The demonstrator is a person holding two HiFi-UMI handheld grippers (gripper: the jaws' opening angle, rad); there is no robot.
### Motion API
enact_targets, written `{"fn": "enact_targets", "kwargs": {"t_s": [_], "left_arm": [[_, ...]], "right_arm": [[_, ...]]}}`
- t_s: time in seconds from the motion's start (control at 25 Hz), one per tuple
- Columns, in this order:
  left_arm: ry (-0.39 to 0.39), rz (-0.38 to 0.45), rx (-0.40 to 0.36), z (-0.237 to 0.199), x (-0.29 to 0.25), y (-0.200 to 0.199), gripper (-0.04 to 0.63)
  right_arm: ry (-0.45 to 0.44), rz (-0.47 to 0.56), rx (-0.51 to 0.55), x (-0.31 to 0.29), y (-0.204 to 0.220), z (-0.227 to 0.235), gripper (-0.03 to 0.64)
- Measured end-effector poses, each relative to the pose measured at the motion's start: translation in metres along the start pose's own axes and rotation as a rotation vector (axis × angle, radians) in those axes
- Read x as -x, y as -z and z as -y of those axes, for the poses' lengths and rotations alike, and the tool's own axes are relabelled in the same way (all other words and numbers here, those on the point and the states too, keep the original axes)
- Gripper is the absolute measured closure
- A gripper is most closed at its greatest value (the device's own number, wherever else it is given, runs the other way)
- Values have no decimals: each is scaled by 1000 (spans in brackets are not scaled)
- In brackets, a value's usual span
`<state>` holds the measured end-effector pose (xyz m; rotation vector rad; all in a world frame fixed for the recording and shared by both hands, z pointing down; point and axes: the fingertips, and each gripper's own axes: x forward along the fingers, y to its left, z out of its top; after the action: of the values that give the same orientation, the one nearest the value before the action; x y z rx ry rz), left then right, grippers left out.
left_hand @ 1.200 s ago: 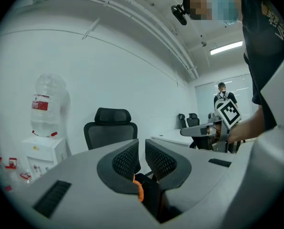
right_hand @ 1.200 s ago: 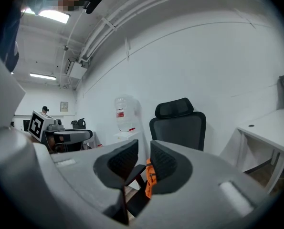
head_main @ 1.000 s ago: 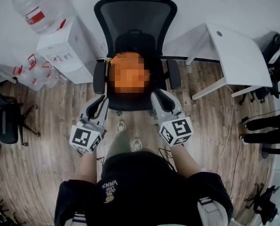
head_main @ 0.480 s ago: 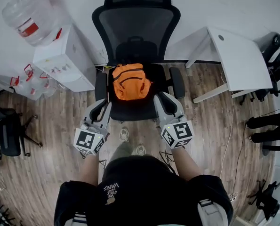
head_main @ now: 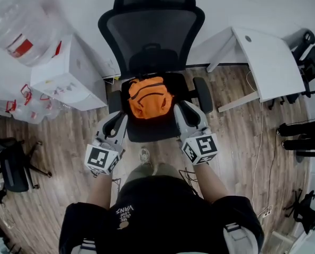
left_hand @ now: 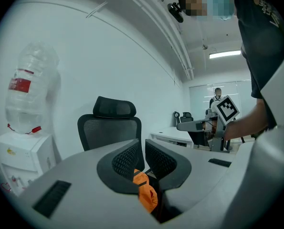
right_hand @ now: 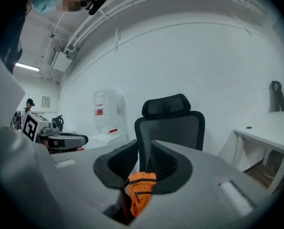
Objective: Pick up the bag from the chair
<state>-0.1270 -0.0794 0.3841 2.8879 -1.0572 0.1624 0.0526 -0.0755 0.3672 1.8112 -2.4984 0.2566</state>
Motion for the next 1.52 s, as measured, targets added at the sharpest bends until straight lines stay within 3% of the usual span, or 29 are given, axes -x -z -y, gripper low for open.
{"fn": "enact_targets", "kwargs": {"t_s": [0.4,1.12,1.52], "left_arm": [[8,-14,33,-24,-23,22,557],[-115,-57,97,-48,-69,73,557],[-164,-99,108,-59,-90,122,557]], "right_arm": [[20,-9,1,-36,9,10,543],[-37,-78,-14,-92,55,54,543],[-73,-135,-7,-120,100,71,543]]}}
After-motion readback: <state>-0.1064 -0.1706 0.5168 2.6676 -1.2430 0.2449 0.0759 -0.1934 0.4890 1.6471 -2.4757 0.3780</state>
